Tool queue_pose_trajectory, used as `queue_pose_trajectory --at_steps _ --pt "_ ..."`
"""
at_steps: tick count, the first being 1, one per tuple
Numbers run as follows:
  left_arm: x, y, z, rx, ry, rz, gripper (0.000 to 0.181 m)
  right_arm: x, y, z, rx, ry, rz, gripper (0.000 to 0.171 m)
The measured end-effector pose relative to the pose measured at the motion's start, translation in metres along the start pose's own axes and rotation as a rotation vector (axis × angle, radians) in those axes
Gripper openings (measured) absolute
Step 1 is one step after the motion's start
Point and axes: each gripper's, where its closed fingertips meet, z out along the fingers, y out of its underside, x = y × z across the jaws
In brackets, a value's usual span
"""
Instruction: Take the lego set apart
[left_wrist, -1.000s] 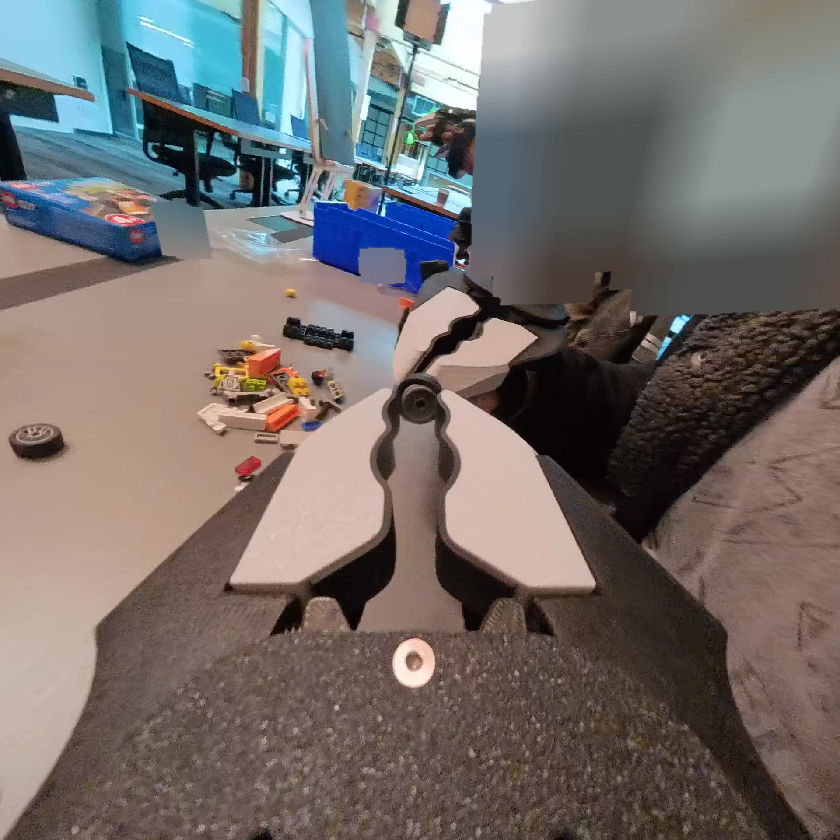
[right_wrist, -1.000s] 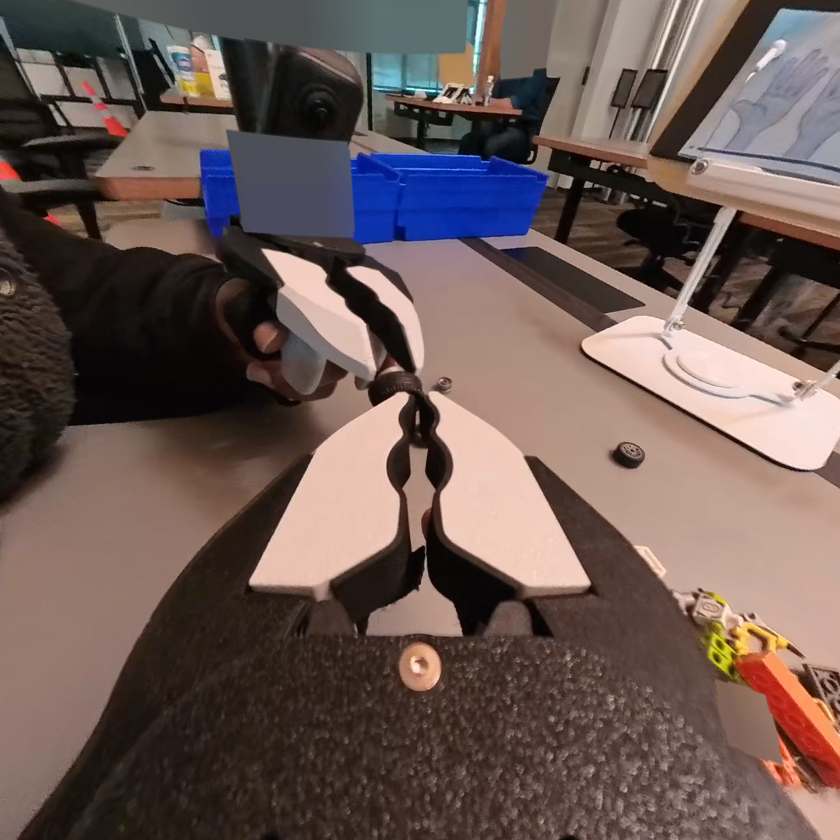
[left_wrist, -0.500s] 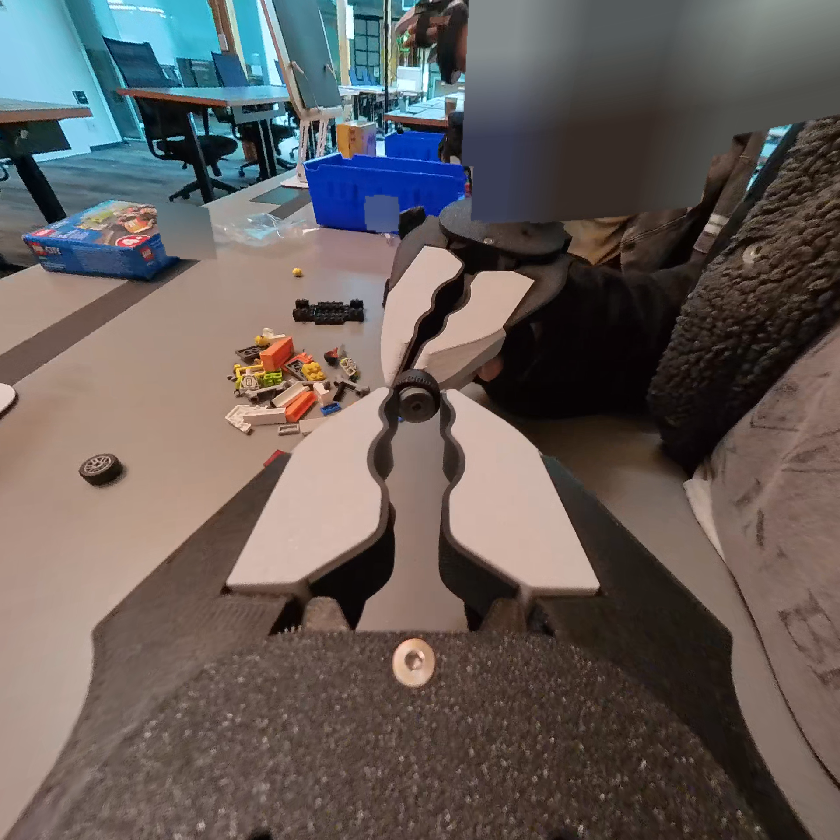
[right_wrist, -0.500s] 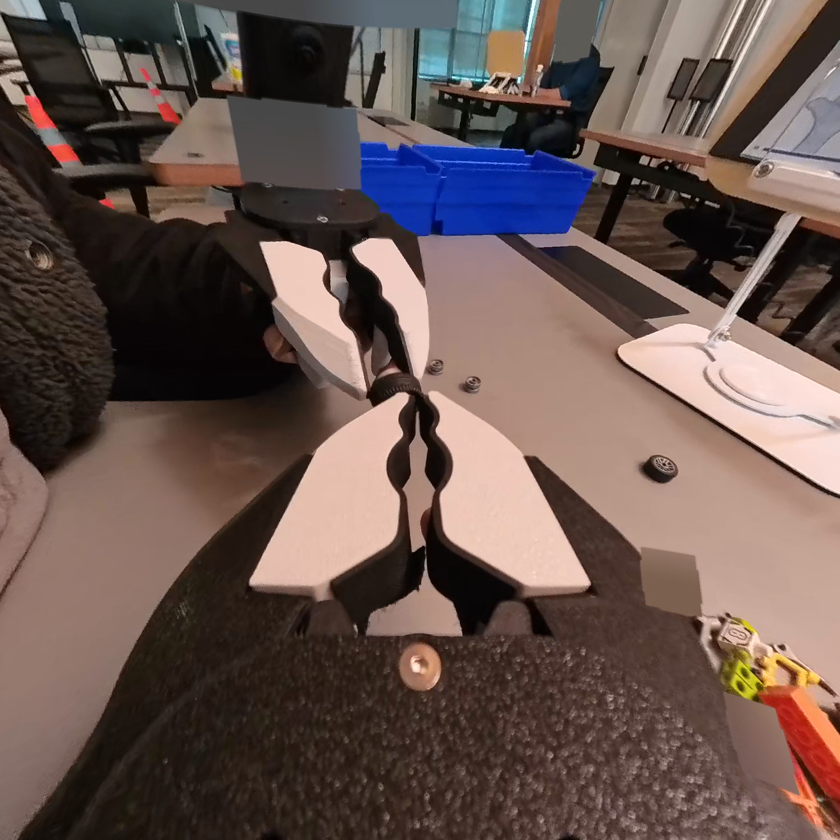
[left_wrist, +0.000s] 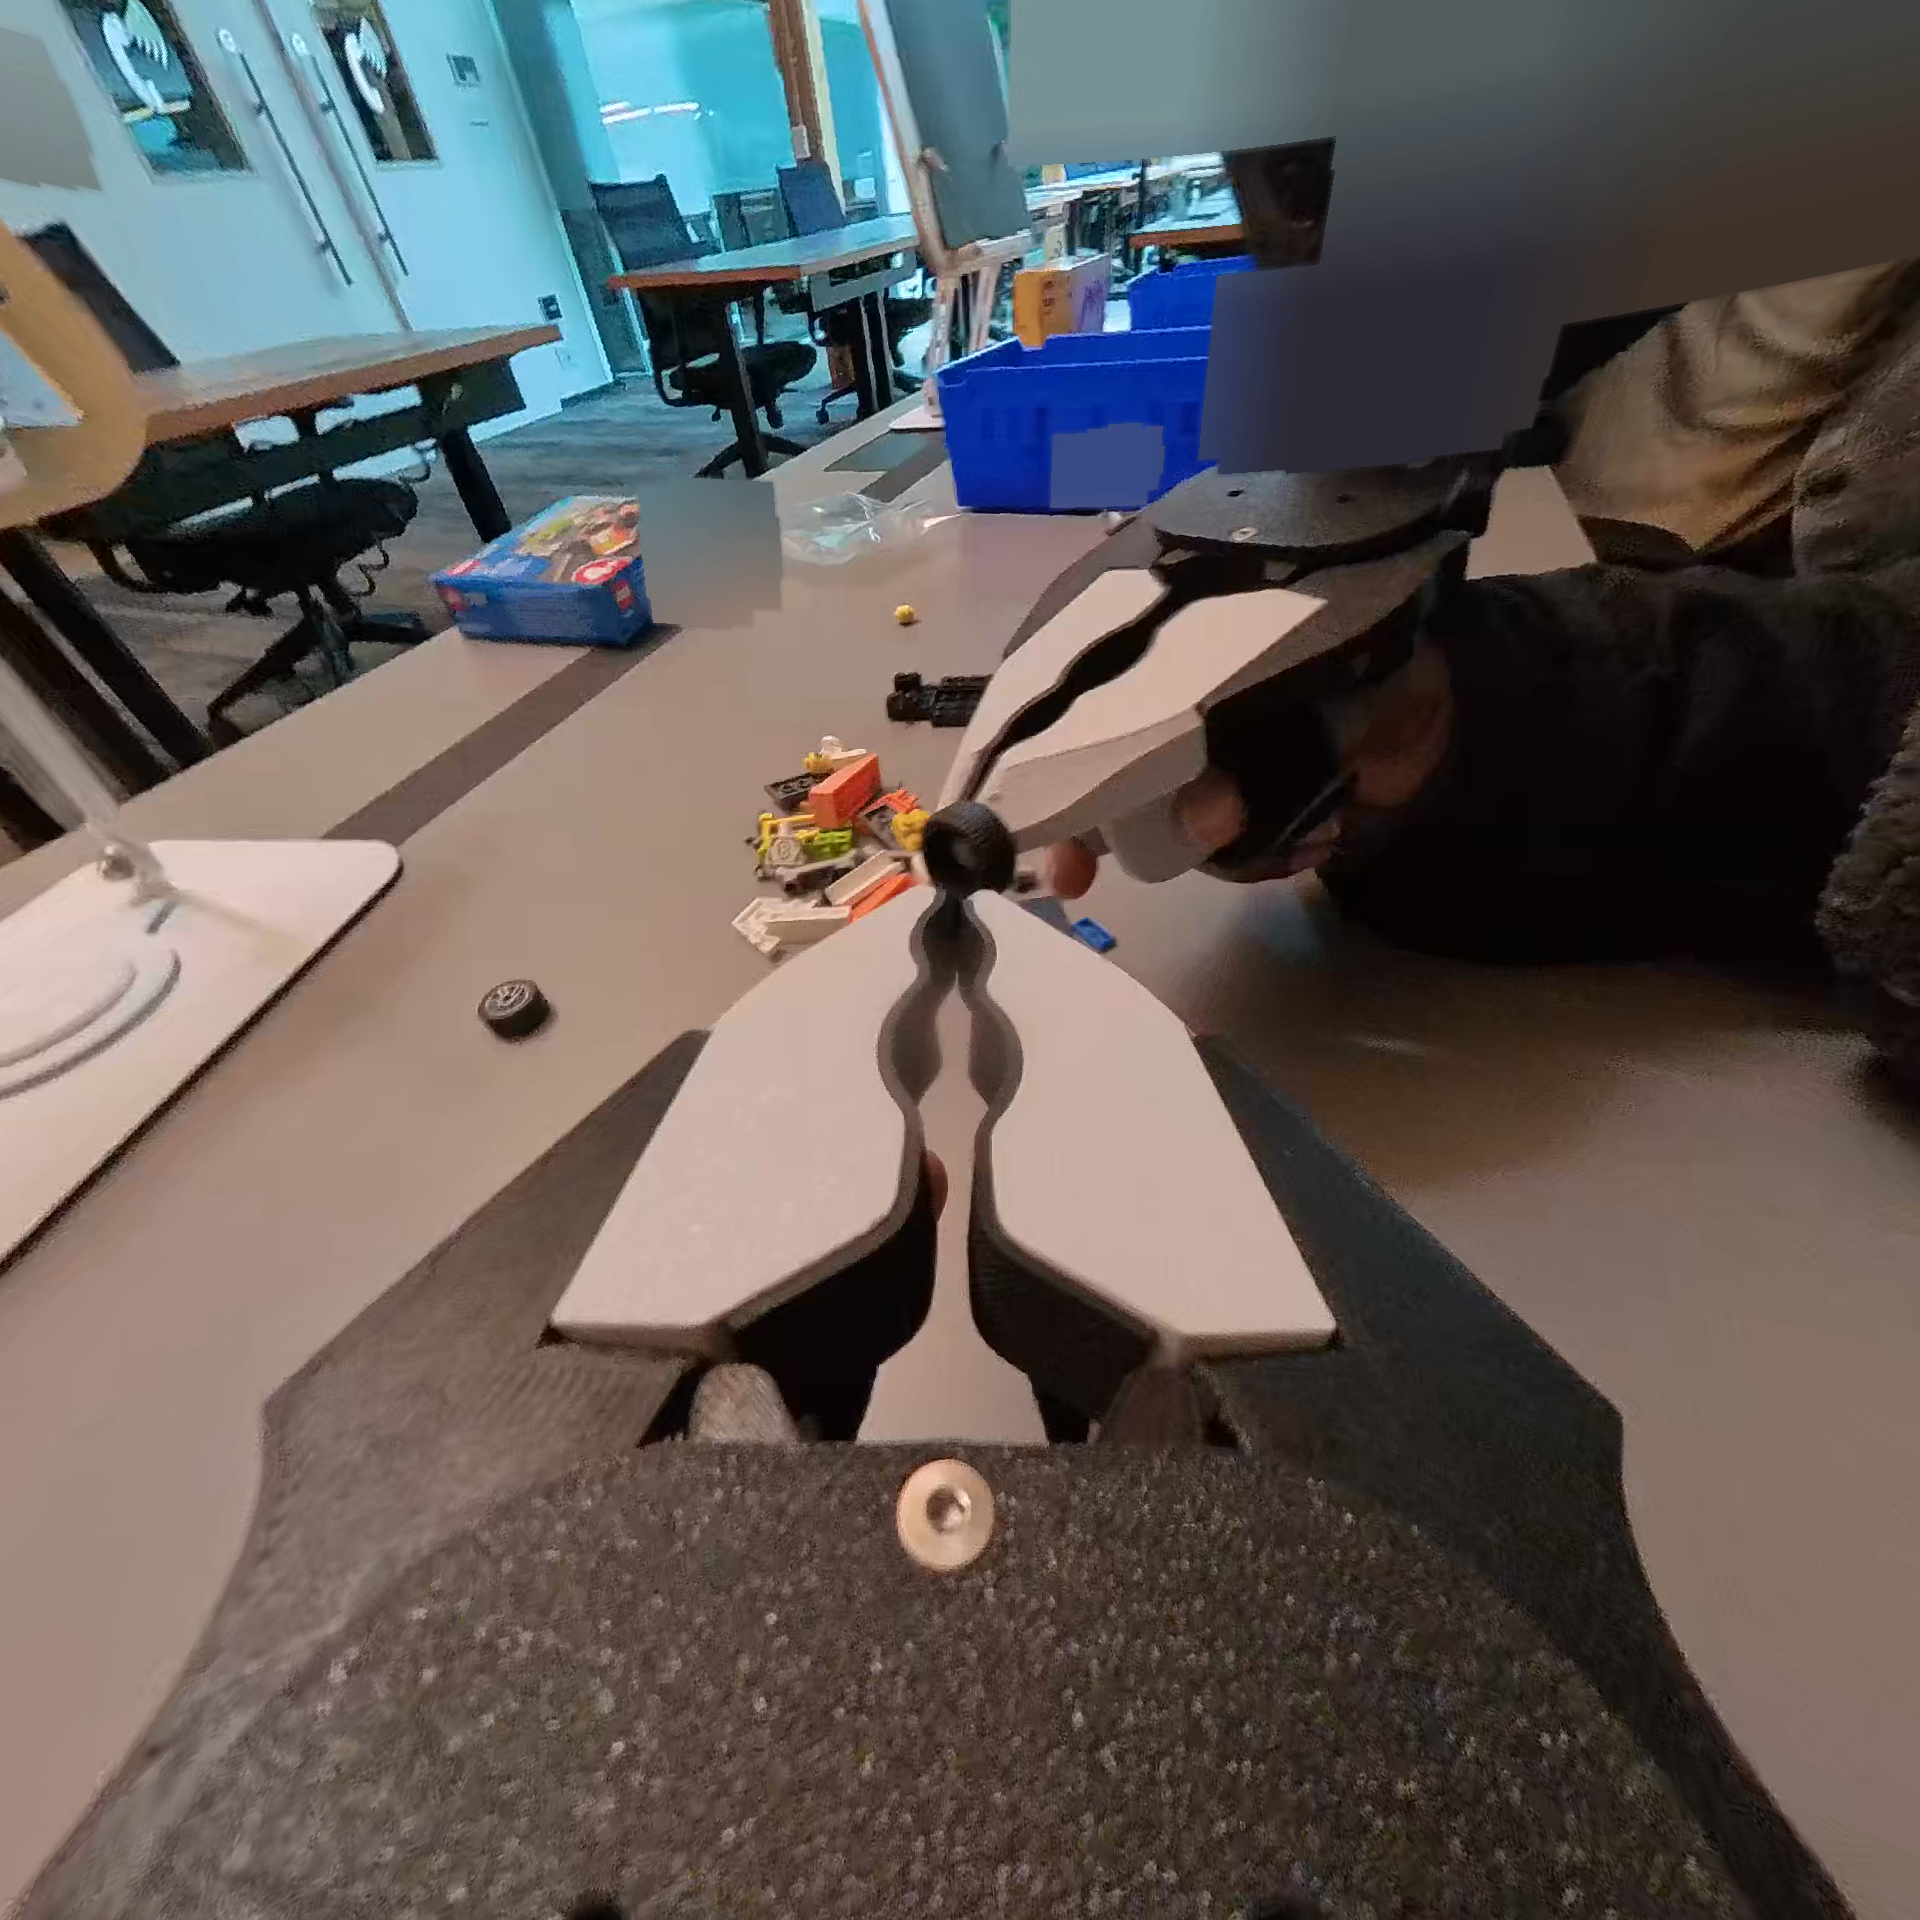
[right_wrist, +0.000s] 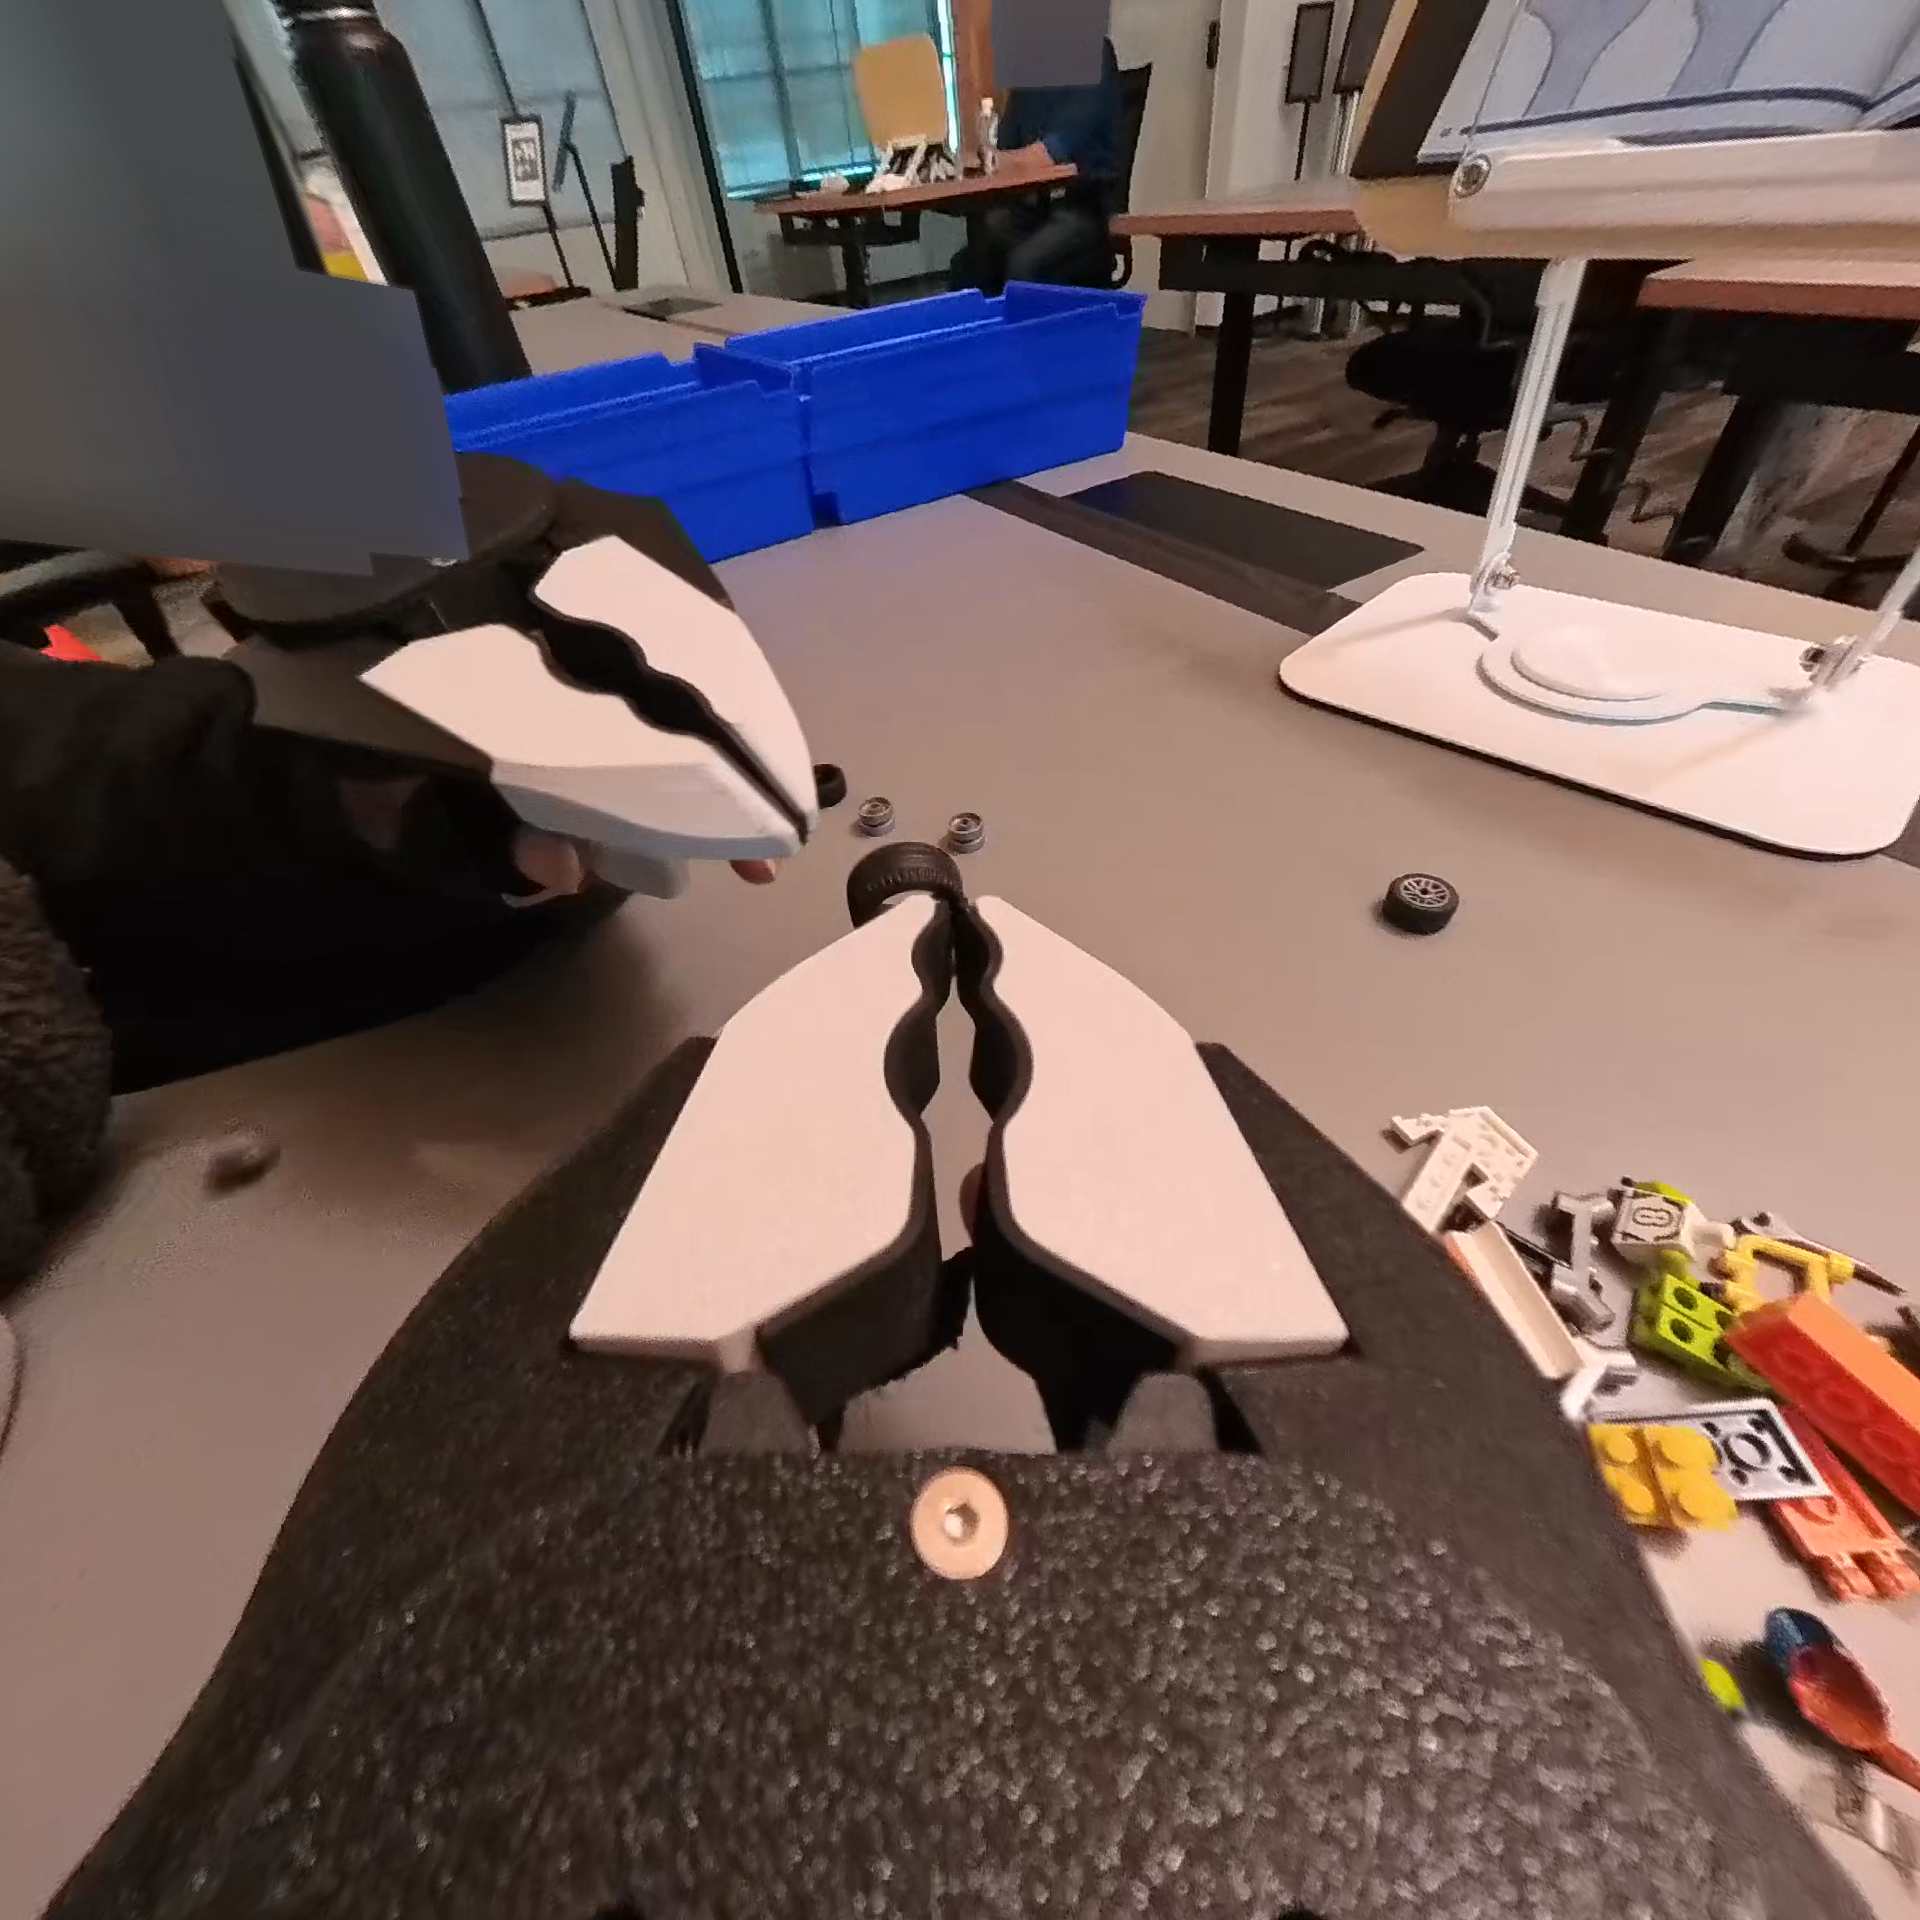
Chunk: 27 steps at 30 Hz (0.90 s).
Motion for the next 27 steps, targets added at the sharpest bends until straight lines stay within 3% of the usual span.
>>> queue_pose_trajectory --at_steps 18,22,27 --pt "-0.087 -0.009 -0.051 0.117 -0.232 -0.229 0.0 -0.009 0.023 0.016 -0.155 -0.068 -0.017 0.002" --pt "-0.079 0.006 -0.055 -0.043 -0.127 -0.234 0.013 -0.011 0.028 0.019 -0.212 -0.053 -0.093 0.002" --pt "-0.033 0.033 -0.051 -0.257 0.076 -0.193 0.018 0.0 0.036 0.02 -0.266 0.012 -0.117 0.002"
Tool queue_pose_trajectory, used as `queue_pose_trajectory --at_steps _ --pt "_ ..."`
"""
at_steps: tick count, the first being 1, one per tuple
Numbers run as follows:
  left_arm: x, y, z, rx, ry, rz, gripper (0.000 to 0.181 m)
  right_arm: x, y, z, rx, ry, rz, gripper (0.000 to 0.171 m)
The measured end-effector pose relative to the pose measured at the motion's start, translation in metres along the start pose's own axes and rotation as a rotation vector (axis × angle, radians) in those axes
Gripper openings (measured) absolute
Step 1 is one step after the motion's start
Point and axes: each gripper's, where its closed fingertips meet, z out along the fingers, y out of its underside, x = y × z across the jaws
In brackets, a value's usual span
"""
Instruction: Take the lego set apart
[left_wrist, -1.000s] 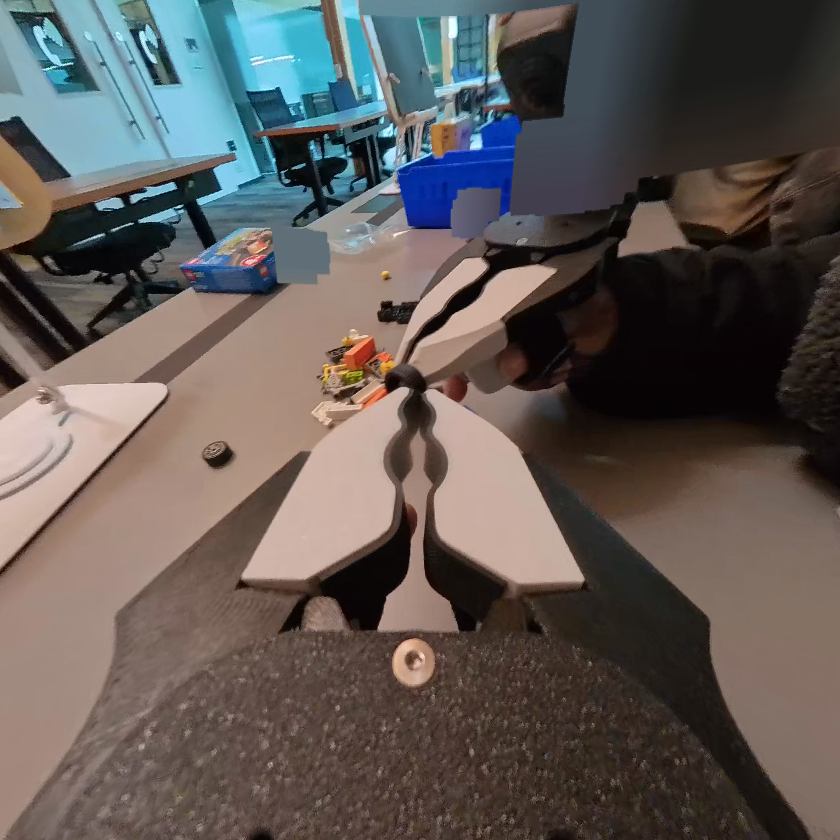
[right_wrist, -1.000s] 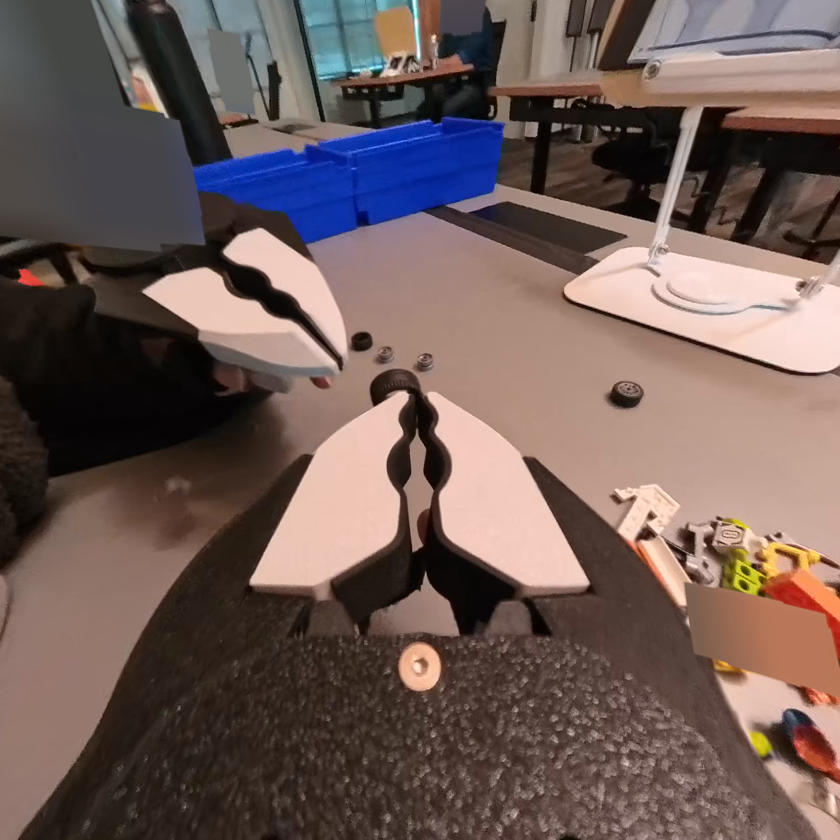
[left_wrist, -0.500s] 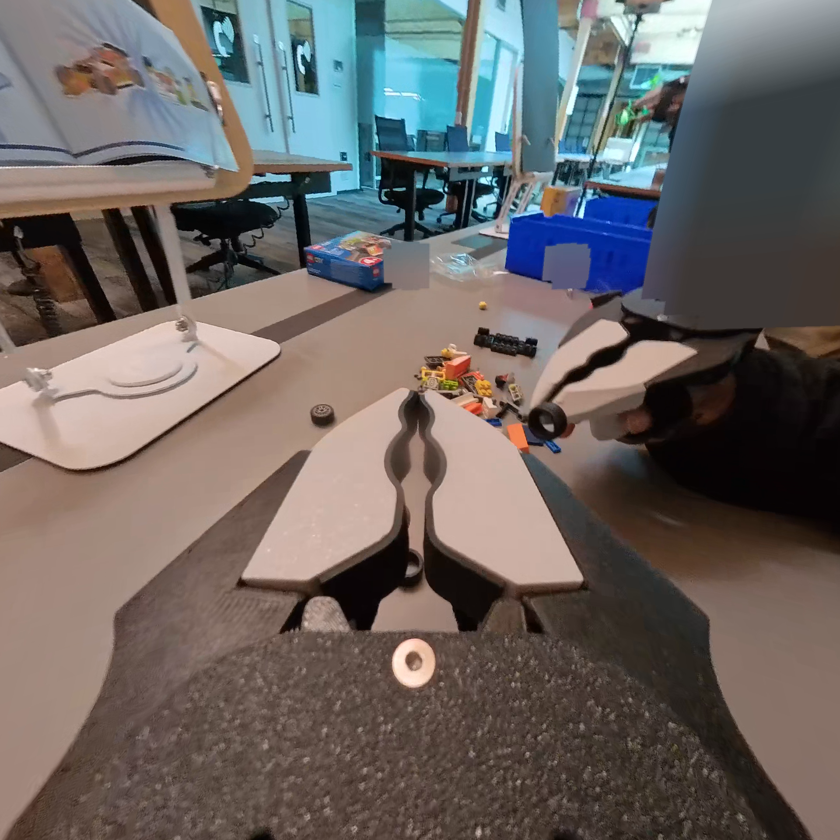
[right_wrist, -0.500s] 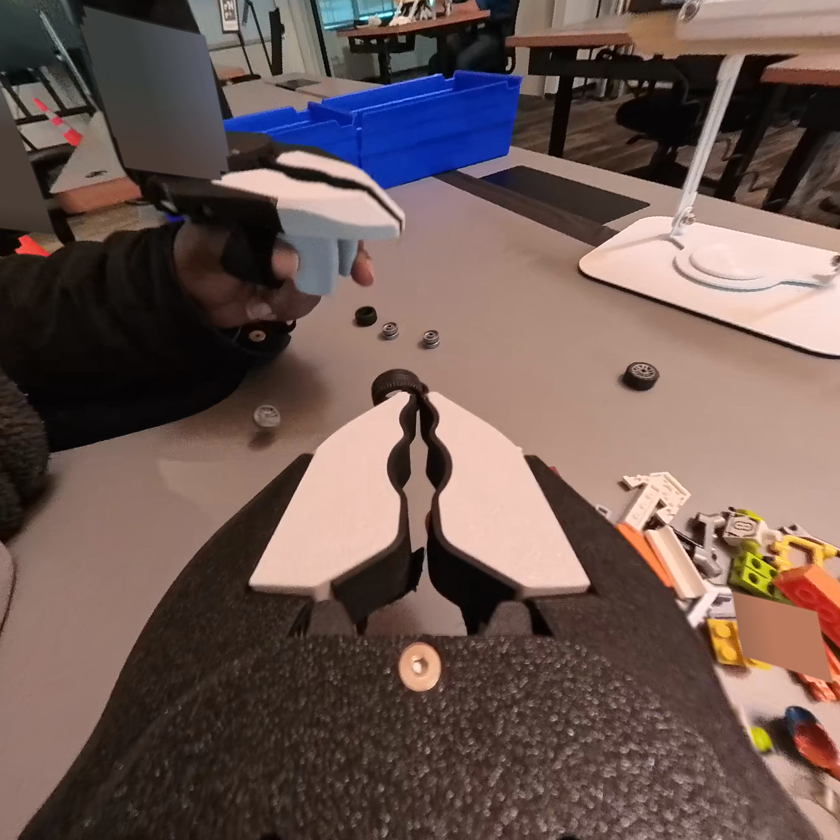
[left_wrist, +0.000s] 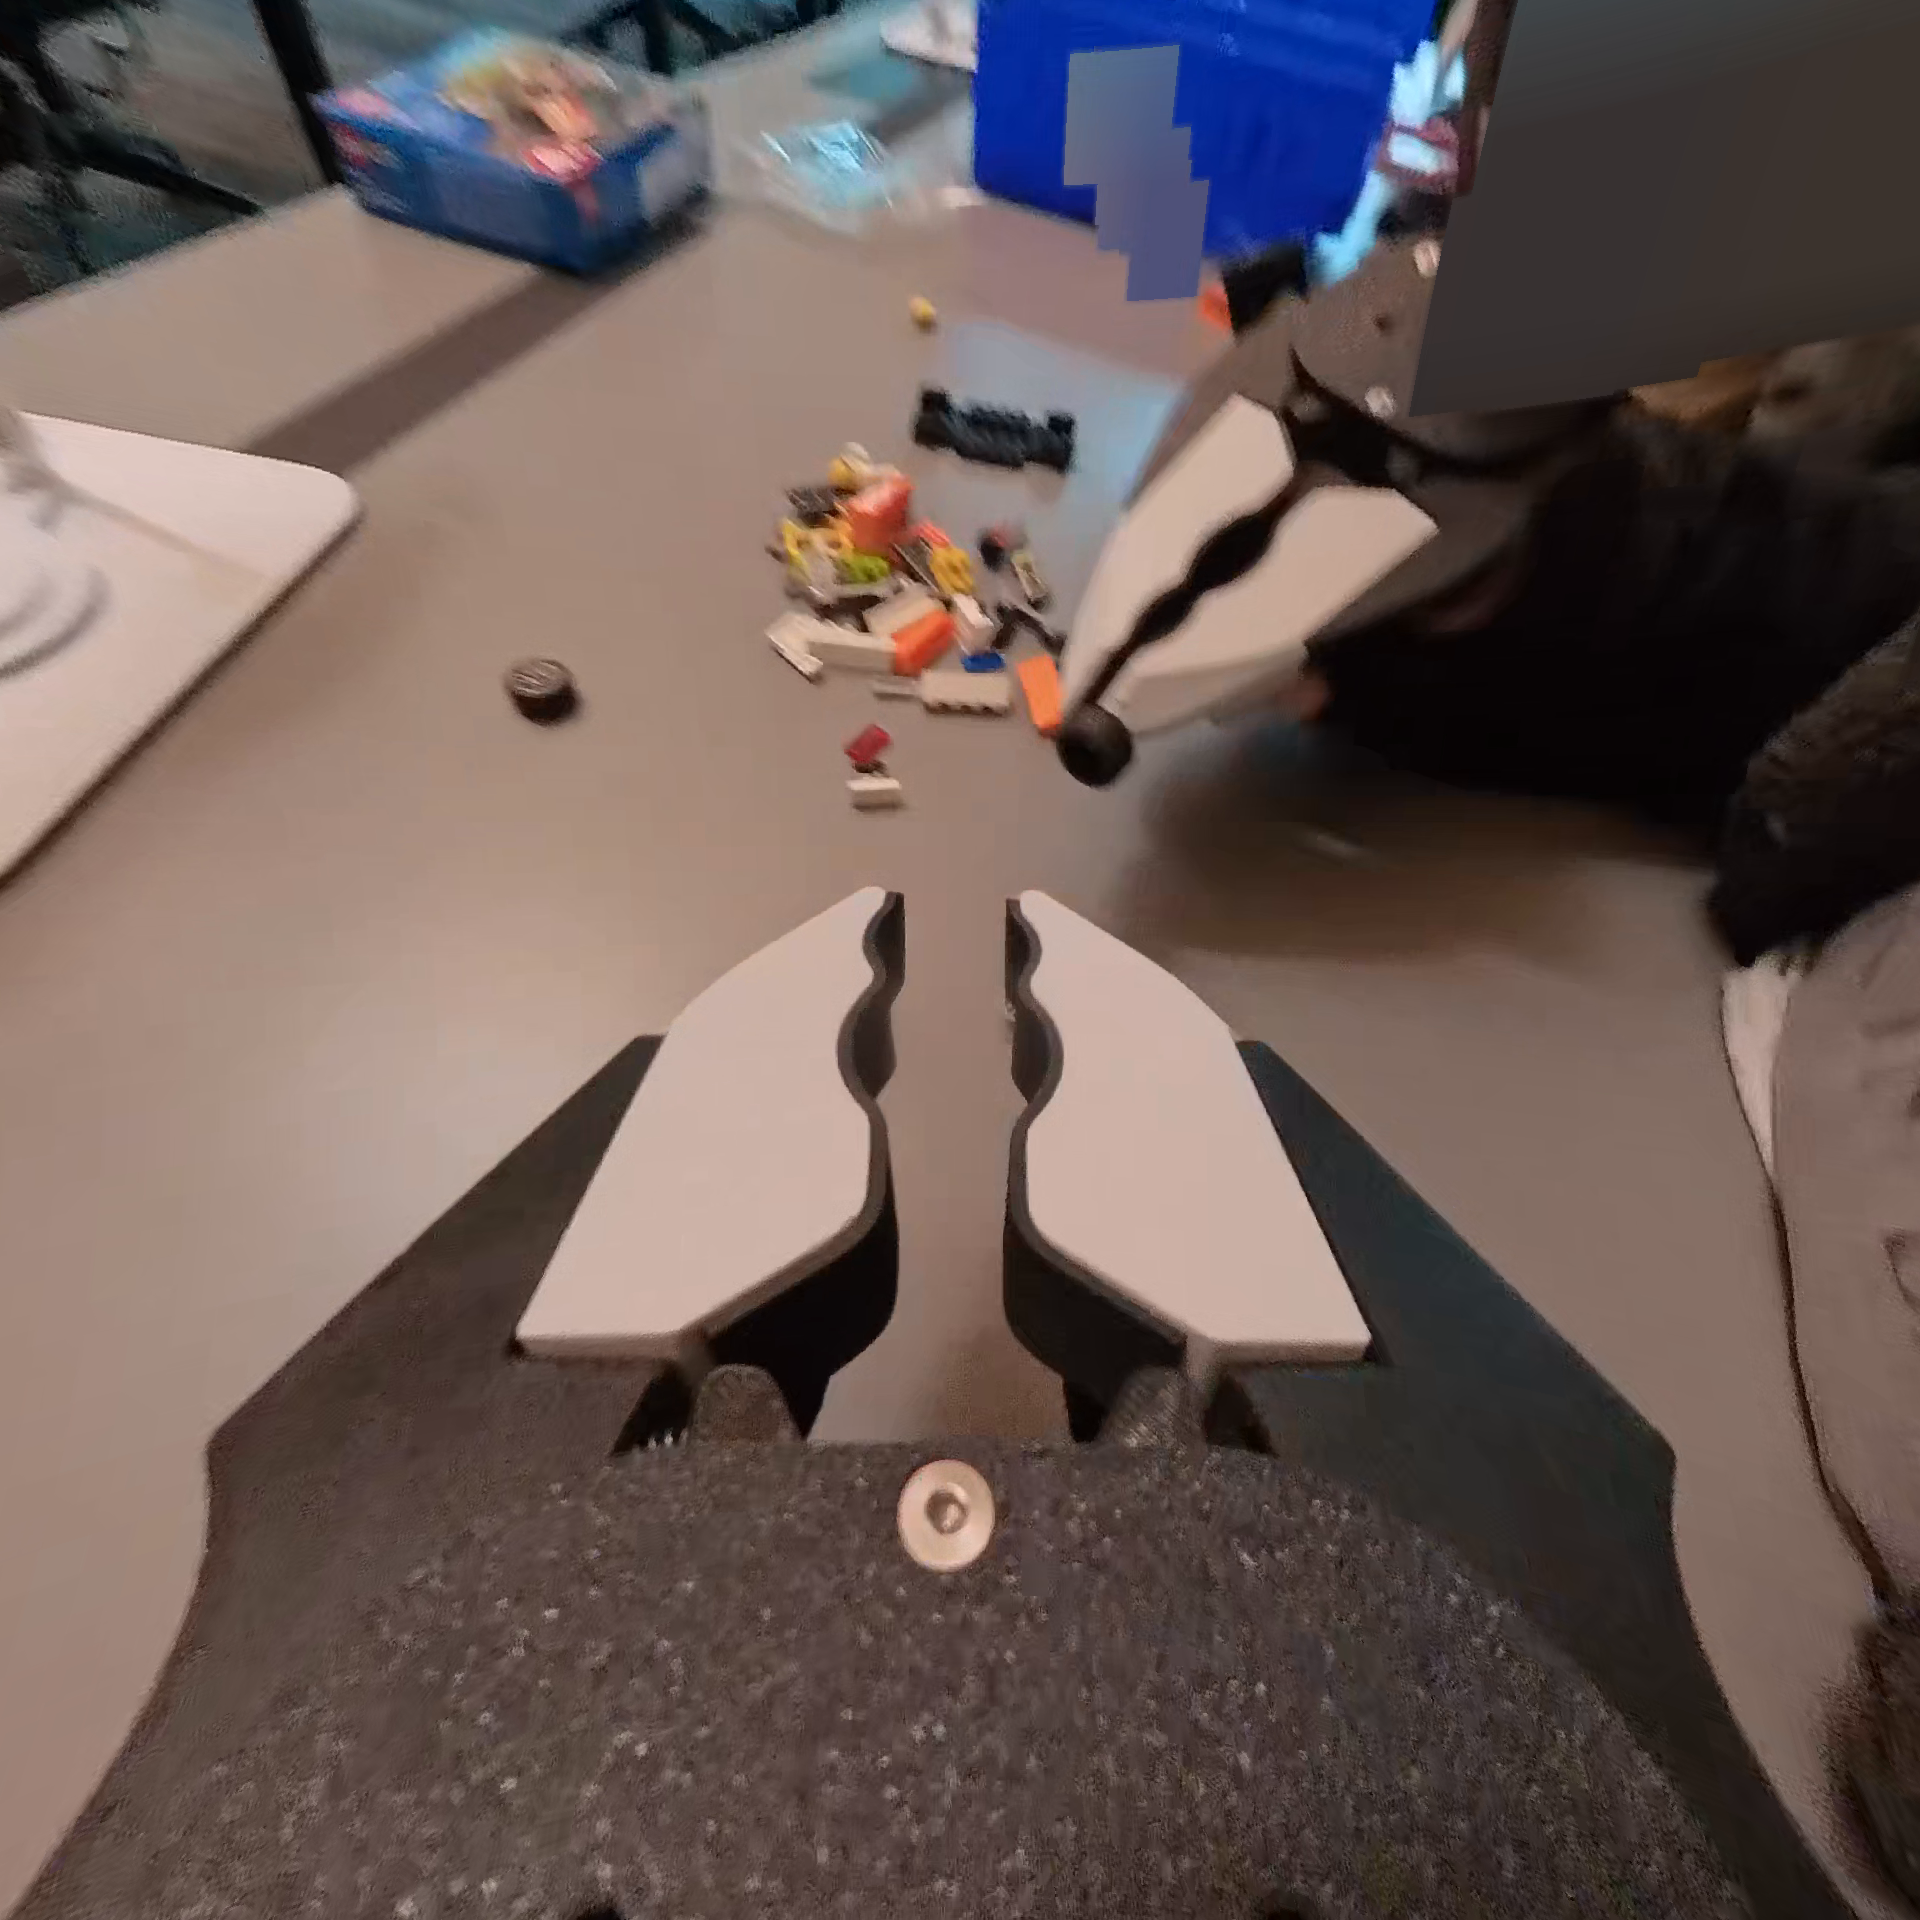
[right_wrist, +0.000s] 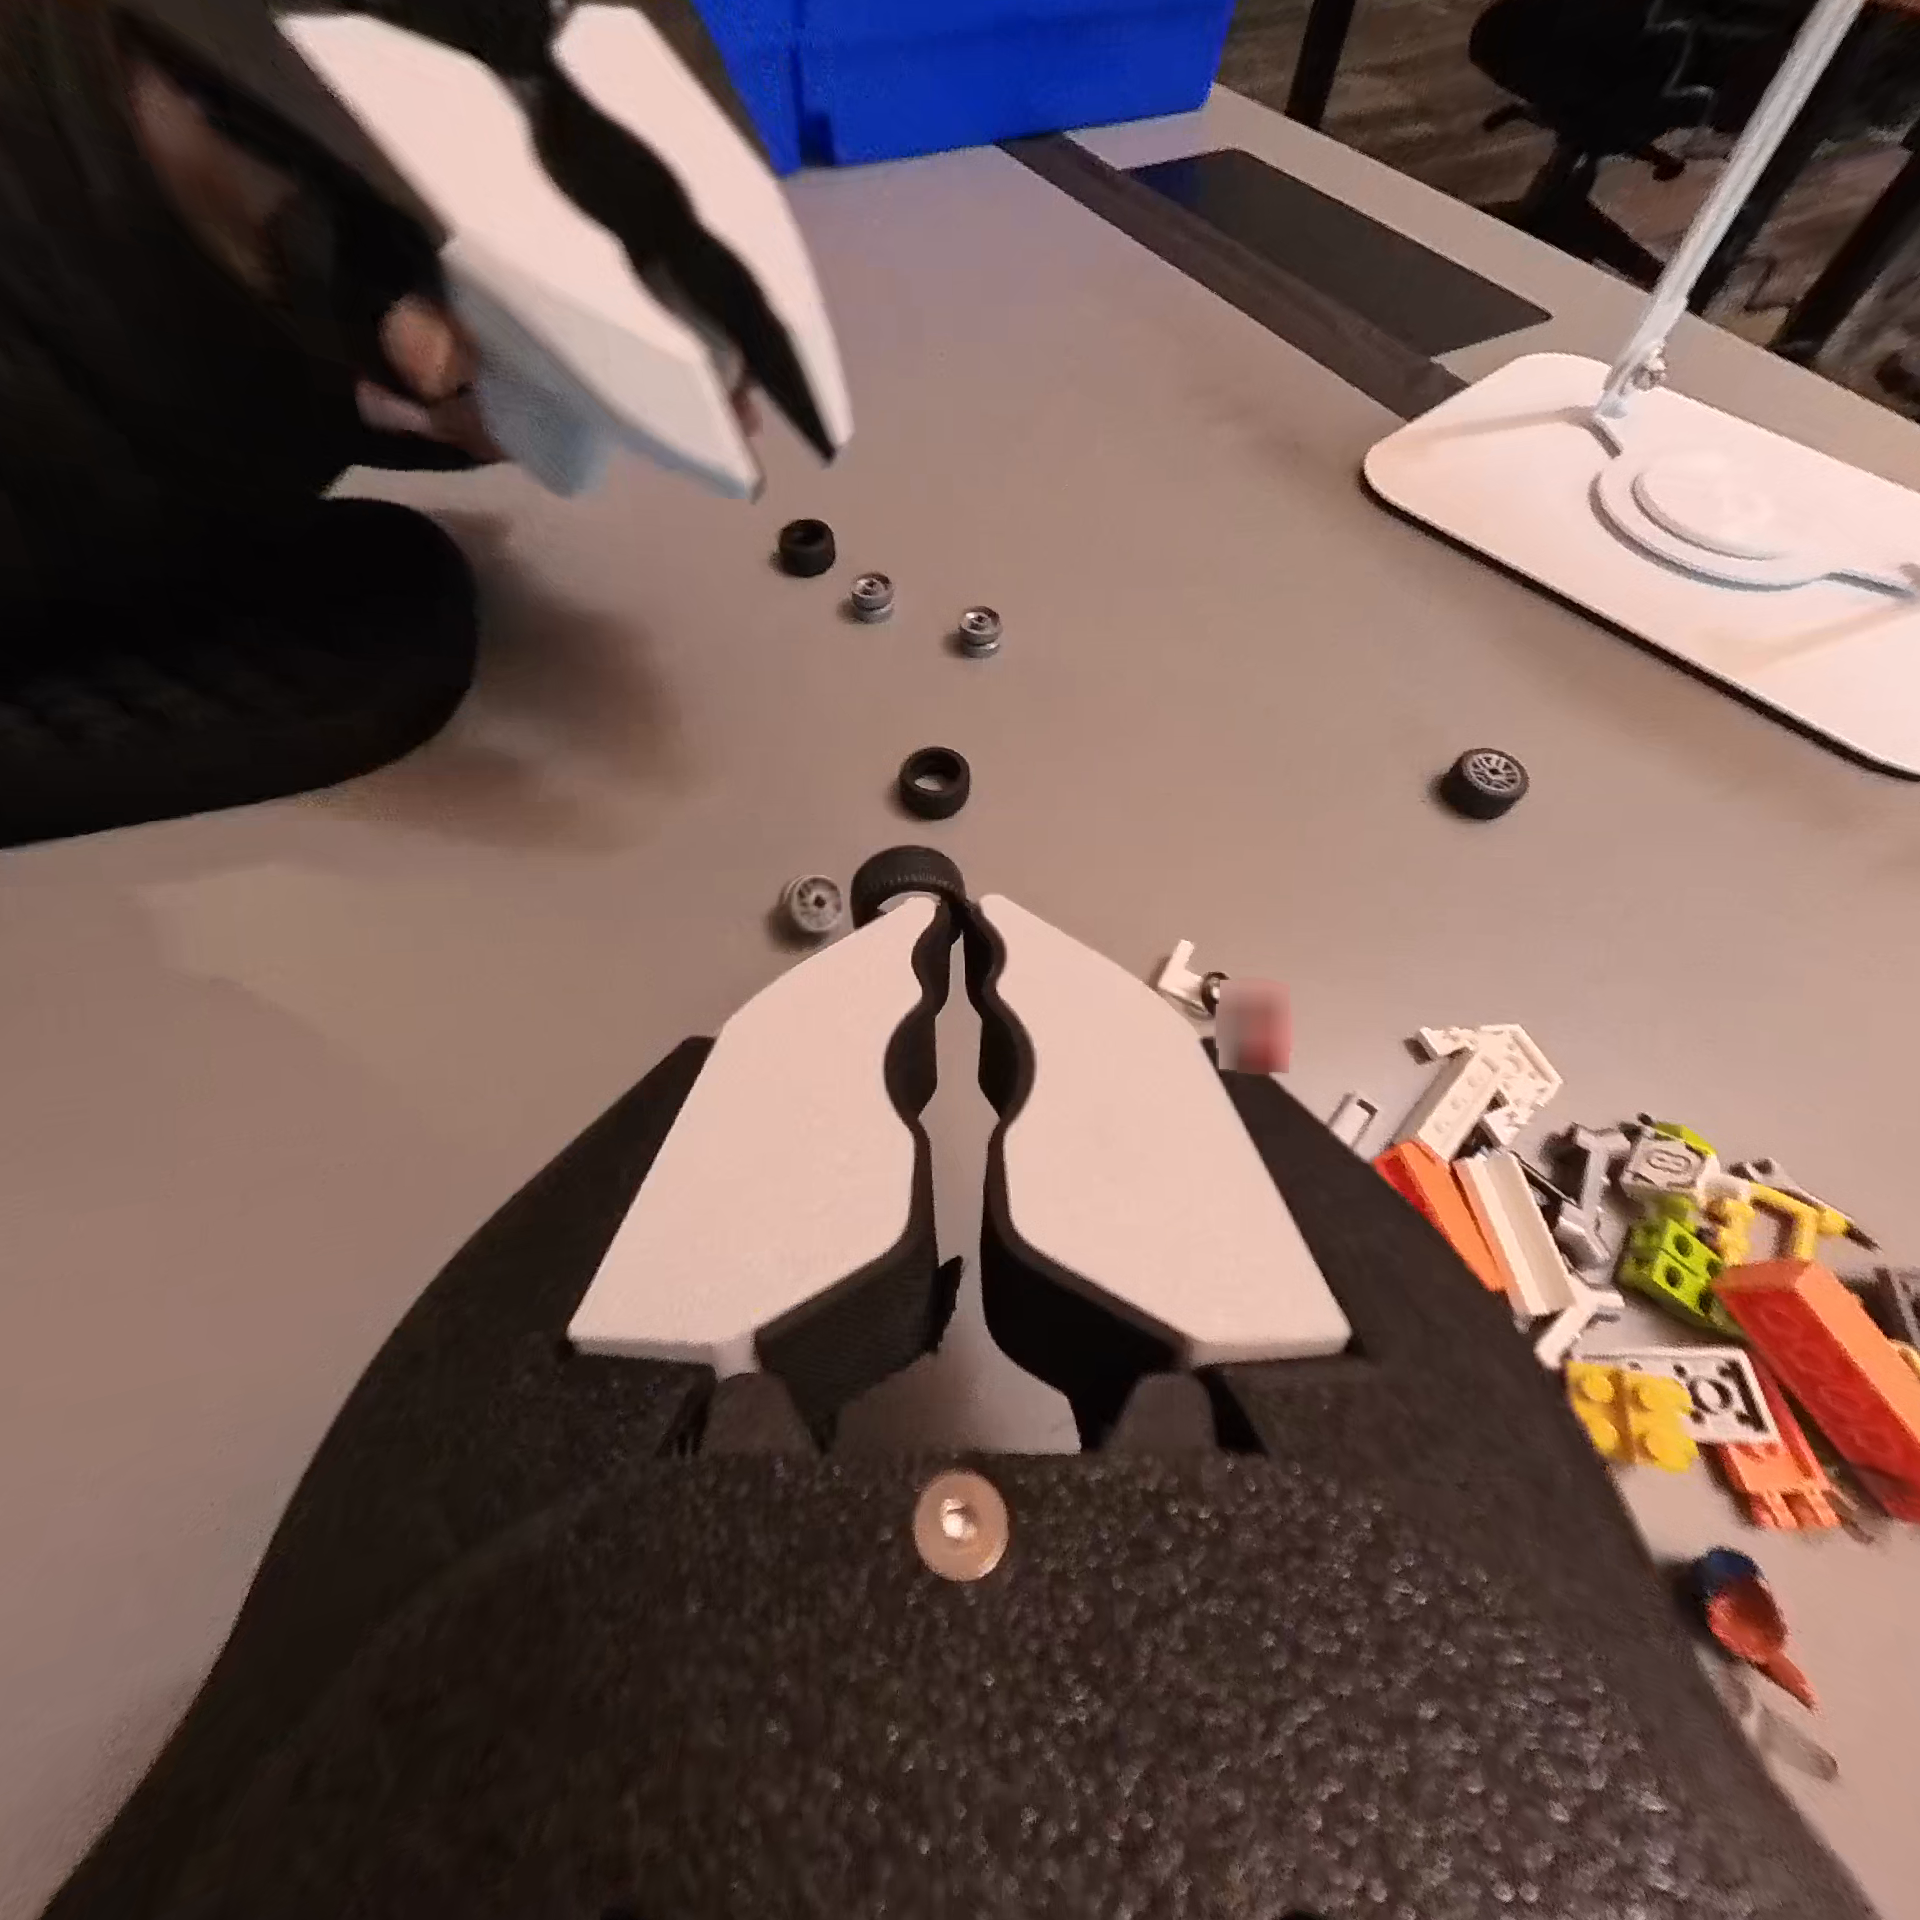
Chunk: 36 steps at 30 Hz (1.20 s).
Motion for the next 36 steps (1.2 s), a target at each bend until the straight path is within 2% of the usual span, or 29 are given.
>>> queue_pose_trajectory --at_steps 5,8,13,15,17,18,19,29,36 --pt "0.025 0.031 0.039 -0.207 0.056 0.091 0.031 0.022 0.005 -0.009 -0.024 0.089 0.058 0.002" --pt "0.029 0.043 0.057 -0.289 0.067 0.123 0.033 0.028 0.004 -0.022 -0.011 0.109 0.083 0.002" --pt "0.007 0.047 0.075 -0.359 -0.037 0.125 0.03 0.025 0.011 -0.034 -0.01 0.116 0.068 0.002" --pt "-0.003 0.052 0.077 -0.42 -0.082 0.132 0.028 0.023 0.012 -0.036 0.0 0.114 0.062 0.002" --pt "-0.006 0.063 0.077 -0.5 -0.095 0.156 0.015 0.022 0.009 -0.037 0.014 0.109 0.061 0.002" --pt "-0.004 0.061 0.078 -0.49 -0.095 0.158 0.007 0.022 0.008 -0.037 0.021 0.108 0.06 0.003" --pt "-0.006 0.062 0.078 -0.507 -0.108 0.164 0.007 0.022 0.007 -0.038 0.028 0.107 0.059 0.003" --pt "0.016 0.063 0.059 -0.527 -0.039 0.124 0.027 0.016 -0.002 -0.045 0.072 0.102 0.046 0.003" --pt "0.017 0.071 0.047 -0.539 -0.055 0.101 0.029 0.013 -0.004 -0.046 0.079 0.096 0.041 0.003"
